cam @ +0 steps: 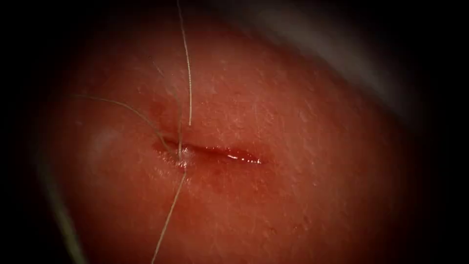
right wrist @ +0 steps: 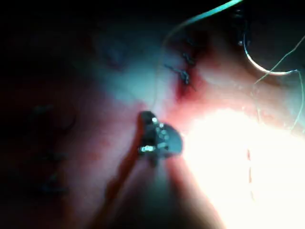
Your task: Wound Closure
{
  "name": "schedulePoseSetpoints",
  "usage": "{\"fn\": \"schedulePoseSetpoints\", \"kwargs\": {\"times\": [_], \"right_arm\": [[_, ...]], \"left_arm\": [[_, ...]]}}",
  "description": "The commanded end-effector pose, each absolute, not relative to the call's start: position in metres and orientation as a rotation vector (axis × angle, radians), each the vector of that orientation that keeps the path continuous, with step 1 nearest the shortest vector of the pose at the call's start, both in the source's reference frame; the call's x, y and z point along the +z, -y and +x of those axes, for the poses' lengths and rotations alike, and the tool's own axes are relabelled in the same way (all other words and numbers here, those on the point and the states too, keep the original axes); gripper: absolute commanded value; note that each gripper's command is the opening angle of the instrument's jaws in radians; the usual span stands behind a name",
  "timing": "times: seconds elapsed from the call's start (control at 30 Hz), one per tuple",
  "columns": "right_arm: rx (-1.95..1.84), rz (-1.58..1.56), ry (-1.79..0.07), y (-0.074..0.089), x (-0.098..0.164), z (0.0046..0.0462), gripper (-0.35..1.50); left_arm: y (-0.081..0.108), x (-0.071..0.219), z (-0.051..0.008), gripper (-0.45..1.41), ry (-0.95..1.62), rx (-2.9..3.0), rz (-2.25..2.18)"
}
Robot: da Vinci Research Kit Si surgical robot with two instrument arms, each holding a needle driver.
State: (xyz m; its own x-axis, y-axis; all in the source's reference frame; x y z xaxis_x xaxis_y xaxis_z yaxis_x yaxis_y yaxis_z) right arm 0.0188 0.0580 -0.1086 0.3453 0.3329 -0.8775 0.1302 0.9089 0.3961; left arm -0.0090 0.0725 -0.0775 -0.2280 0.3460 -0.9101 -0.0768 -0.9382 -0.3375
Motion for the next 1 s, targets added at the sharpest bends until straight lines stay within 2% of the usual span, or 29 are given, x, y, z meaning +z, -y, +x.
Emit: {"fn": "schedulePoseSetpoints", "kwargs": {"times": [0.03, 0.07, 0.1, 0.13, 0.17, 0.27, 0.3, 0.37, 0.5, 0.63, 1.0], "right_arm": [[0.100, 0.471, -1.221, -0.057, -0.108, 0.0201, -0.35], [0.101, 0.461, -1.216, -0.057, -0.108, 0.0204, -0.35], [0.147, 0.394, -1.241, -0.057, -0.109, 0.0205, 0.67], [0.175, 0.364, -1.246, -0.058, -0.109, 0.0204, 1.03], [0.218, 0.333, -1.254, -0.059, -0.109, 0.0196, 1.25], [0.261, 0.305, -1.242, -0.062, -0.108, 0.0161, 1.28], [0.261, 0.305, -1.242, -0.062, -0.108, 0.0161, 1.28], [0.310, 0.272, -1.222, -0.064, -0.108, 0.0129, 1.33], [0.392, 0.226, -1.227, -0.067, -0.106, 0.0088, 1.31], [0.422, 0.184, -1.206, -0.069, -0.105, 0.0088, 1.30], [0.449, 0.093, -1.193, -0.071, -0.100, 0.0138, 1.19]], "left_arm": [[-0.072, -0.077, -0.0095, -0.35, 0.324, 2.245, -1.754], [-0.072, -0.077, -0.0095, -0.35, 0.324, 2.245, -1.754], [-0.072, -0.077, -0.0094, -0.35, 0.325, 2.245, -1.755], [-0.072, -0.077, -0.0094, -0.35, 0.325, 2.245, -1.755], [-0.072, -0.077, -0.0094, -0.35, 0.325, 2.245, -1.755], [-0.072, -0.077, -0.0092, -0.35, 0.327, 2.245, -1.757], [-0.072, -0.077, -0.0092, -0.35, 0.327, 2.245, -1.757], [-0.072, -0.077, -0.0091, -0.35, 0.328, 2.246, -1.758], [-0.072, -0.077, -0.0091, -0.35, 0.328, 2.246, -1.758], [-0.072, -0.077, -0.0089, -0.35, 0.330, 2.246, -1.759], [-0.072, -0.077, -0.0075, -0.35, 0.350, 2.247, -1.773]]}}
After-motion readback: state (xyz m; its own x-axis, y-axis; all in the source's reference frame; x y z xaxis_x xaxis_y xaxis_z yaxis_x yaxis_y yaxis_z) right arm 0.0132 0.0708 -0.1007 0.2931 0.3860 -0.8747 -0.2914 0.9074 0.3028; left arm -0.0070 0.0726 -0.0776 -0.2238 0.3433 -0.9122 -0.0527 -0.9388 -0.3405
